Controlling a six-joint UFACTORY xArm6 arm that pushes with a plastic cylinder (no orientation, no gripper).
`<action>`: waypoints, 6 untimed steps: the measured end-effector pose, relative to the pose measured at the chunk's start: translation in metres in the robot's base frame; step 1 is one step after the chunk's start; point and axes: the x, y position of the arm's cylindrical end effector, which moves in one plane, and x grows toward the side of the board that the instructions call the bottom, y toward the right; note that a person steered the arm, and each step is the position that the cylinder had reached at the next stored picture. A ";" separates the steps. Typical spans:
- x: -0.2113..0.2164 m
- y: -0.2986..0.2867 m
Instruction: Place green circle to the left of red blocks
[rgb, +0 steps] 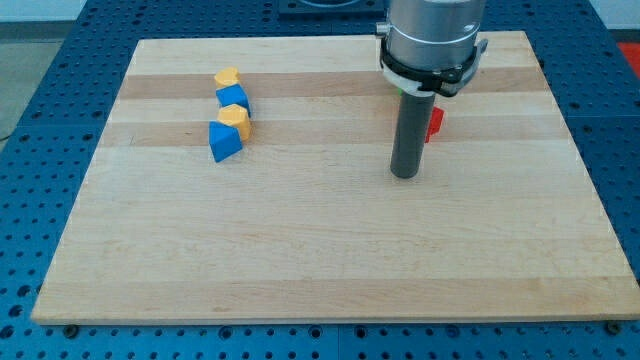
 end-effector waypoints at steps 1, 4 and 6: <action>0.000 0.006; -0.042 0.204; -0.047 0.205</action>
